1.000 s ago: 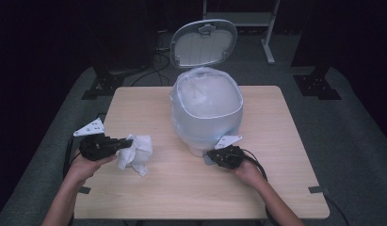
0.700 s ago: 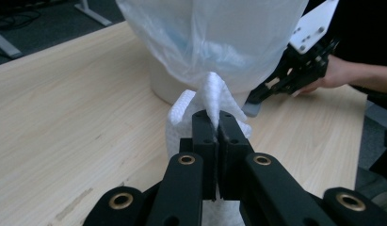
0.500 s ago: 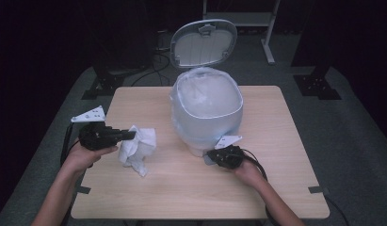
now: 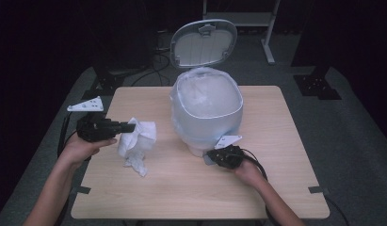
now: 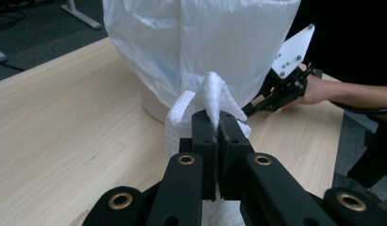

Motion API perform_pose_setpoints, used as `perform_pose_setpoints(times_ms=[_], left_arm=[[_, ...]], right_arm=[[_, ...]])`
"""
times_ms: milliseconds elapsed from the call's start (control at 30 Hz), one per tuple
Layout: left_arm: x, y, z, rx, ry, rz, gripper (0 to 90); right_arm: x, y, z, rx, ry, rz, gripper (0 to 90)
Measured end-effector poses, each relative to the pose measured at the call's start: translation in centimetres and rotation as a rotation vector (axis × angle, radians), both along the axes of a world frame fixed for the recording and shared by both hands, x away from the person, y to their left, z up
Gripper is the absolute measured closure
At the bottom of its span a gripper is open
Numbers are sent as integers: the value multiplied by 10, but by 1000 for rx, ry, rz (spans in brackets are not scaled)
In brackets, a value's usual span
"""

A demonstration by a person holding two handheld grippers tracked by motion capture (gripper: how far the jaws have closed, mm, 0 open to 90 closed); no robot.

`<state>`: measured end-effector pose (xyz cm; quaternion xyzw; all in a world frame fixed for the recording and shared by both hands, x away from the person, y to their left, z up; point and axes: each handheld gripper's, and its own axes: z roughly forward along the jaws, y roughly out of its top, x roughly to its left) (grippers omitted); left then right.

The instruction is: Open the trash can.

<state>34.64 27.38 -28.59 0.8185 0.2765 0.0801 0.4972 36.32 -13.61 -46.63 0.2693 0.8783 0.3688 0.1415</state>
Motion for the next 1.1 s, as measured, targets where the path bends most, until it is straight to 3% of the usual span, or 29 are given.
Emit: perform_pose_setpoints(times_ms=[533, 1100], left_arm=[[12, -13, 34, -4, -1, -40, 879], [20, -25, 59, 10, -4, -73, 880]], right_arm=[[0, 0, 0, 3, 9, -1, 801], [0, 0, 0, 6, 9, -2, 801]])
